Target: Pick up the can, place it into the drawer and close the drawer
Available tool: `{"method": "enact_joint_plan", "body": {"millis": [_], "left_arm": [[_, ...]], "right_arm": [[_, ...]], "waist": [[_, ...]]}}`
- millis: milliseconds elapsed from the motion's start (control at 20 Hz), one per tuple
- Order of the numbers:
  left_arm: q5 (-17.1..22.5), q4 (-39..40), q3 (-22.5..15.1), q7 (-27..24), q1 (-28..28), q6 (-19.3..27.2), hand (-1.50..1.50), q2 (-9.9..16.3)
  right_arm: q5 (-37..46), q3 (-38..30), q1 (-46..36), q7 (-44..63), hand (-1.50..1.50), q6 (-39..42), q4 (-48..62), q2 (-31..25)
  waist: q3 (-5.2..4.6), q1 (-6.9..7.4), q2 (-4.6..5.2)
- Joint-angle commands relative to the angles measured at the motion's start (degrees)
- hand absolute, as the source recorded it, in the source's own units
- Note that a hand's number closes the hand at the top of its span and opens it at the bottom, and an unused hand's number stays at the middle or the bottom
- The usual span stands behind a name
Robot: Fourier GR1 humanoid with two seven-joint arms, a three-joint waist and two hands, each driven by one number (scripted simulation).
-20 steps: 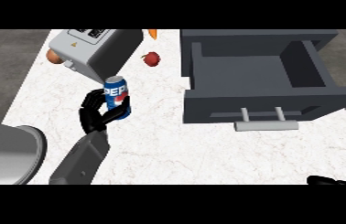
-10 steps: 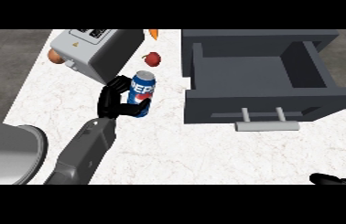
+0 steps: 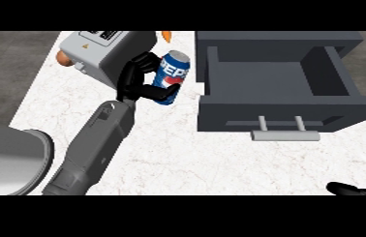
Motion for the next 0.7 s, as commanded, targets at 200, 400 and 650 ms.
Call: {"method": "enact_joint_plan", "body": {"millis": [200, 400, 650], "left_arm": [[-1.51, -18.56, -2.56, 19.16, -4.28, 7.10, 1.50, -0.53], [-2.95, -16.10, -0.42, 22.89, -11.14, 8.06, 1.50, -0.55], [-6.60, -14.95, -1.52, 29.10, -20.52, 14.22, 1.50, -4.39]], "right_arm": [[-1.03, -1.08, 1.39, 1.67, -1.50, 0.67, -2.27, -0.34], [-0.38, -0.45, -3.10, 5.41, -1.50, -0.60, -2.52, -1.84], [-0.17, 0.09, -0.87, 1.01, -1.50, 0.53, 0.00, 0.19]], "waist": [[0.00, 0.14, -0.14], [-0.04, -0.56, 0.29], [-0.01, -0.93, 0.37]]}}
